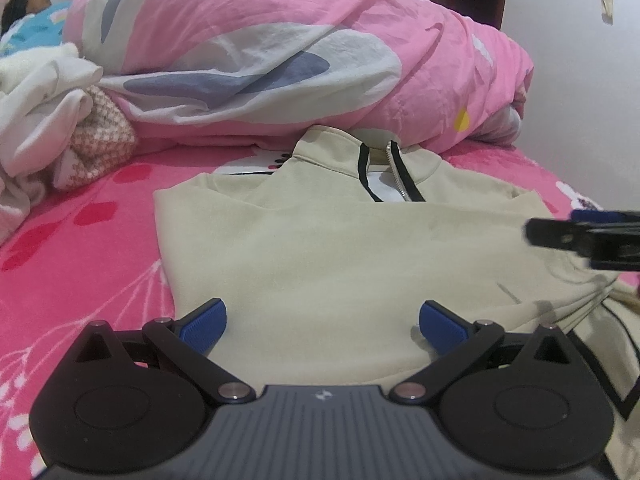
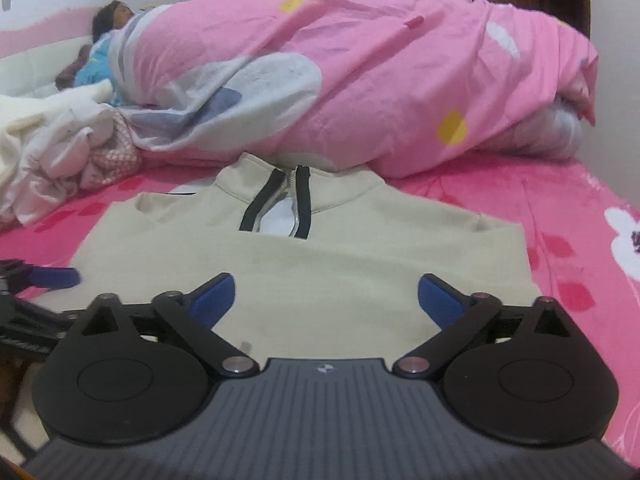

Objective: Fold clothes

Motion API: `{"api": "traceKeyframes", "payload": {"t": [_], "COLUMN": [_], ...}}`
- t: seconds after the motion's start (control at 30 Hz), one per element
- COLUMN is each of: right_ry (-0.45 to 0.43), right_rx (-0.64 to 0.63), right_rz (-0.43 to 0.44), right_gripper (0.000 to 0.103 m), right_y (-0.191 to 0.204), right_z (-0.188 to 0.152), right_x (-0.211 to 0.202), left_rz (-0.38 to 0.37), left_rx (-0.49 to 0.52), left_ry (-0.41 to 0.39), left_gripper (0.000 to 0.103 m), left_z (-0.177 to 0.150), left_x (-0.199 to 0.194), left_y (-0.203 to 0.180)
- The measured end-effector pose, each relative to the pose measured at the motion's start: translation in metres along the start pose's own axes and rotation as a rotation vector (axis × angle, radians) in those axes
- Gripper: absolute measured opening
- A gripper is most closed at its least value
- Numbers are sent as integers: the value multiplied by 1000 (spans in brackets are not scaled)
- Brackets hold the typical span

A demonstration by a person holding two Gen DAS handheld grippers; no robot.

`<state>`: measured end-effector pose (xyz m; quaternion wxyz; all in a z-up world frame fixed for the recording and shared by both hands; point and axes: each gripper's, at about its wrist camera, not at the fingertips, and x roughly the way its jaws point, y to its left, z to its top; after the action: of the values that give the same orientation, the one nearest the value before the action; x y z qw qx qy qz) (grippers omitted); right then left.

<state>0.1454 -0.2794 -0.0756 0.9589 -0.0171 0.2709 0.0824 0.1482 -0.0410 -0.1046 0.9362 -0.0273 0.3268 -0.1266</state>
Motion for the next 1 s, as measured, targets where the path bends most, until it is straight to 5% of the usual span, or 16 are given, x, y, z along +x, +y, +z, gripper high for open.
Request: {"api": "traceKeyframes", "payload": {"t": [0.13,0.23,0.4,0.73,1.0], "right_ry": [49,74,128,94,80], "right_rx": [18,-1,-3,47,58], "right_rz": [-4,-21,-71,-49,-44], "right_gripper": [59,54,54,56,58], "right_y": [3,7,3,-4,-8], "right_z": [2,0,-13,-22,-23], "right_x": [17,27,50,51,53], "left_rz": [-24,-36,-44,-42,-73], "left_rx": [-36,-52,-60,-51,-70], "left_ry": [3,6,7,-8,-140], "left_gripper": [103,103,103,103,103], "left_z": [3,4,5,3,6], "left_x": [-1,-2,-3,-5,-33], "left_y": [6,8,10,9,11]}}
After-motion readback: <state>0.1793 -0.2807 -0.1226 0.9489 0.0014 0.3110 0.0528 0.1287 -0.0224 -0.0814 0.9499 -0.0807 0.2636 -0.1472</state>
